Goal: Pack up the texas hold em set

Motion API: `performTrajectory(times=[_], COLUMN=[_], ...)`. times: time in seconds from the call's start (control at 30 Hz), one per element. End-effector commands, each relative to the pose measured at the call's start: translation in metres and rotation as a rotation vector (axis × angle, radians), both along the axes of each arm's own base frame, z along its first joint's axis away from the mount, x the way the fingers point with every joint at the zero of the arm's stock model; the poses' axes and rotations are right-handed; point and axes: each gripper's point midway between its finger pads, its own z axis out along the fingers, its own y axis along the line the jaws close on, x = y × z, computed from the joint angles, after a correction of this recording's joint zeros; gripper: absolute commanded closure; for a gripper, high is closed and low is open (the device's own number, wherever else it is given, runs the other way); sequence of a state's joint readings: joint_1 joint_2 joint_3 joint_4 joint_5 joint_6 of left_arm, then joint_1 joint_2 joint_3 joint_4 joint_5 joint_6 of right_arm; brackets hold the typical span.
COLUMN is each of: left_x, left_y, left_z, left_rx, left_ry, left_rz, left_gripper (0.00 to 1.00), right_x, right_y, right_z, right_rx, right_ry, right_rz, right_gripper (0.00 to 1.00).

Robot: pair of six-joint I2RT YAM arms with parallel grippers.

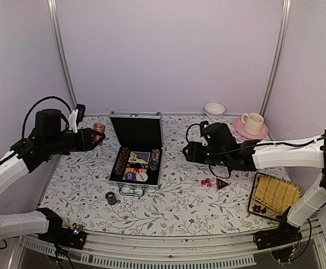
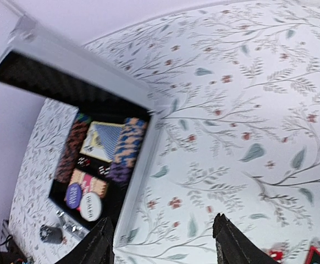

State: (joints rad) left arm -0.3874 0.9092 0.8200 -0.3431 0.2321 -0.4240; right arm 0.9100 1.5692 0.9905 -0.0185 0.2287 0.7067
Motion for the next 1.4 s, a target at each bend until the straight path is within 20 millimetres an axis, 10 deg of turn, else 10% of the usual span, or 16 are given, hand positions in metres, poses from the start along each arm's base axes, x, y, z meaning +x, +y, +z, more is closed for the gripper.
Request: performTrajectory(times=[0.0, 0.3, 0.67, 1.37], left_x=[-0.036, -0.067, -0.056, -0.018], left_y=[-0.036, -0.113, -0.164, -0.178], left_z=[-0.035, -0.087, -0.124, -0.187], left_rx=[-0.122, -0.071, 0.02, 0.274], left_ry=[0.214, 0.456, 0.617, 0.689], left_rz=[-0.035, -0.098, -0.146, -0.084], left_gripper=[0.91, 0.93, 0.93, 0.94], right_x=[0.025, 0.04, 0.025, 0.019], right_y=[-0.063, -0.137, -0.15, -0.151], right_z=[-0.013, -0.012, -0.027, -0.043], right_rx=[-0.049, -0.019, 0.017, -0.002], right_ry=[-0.027, -0.045, -0.015, 0.01], right_rz=[-0.154, -0.255, -0.28, -0.257], right_gripper=[0.37, 0.33, 0.32, 0.32])
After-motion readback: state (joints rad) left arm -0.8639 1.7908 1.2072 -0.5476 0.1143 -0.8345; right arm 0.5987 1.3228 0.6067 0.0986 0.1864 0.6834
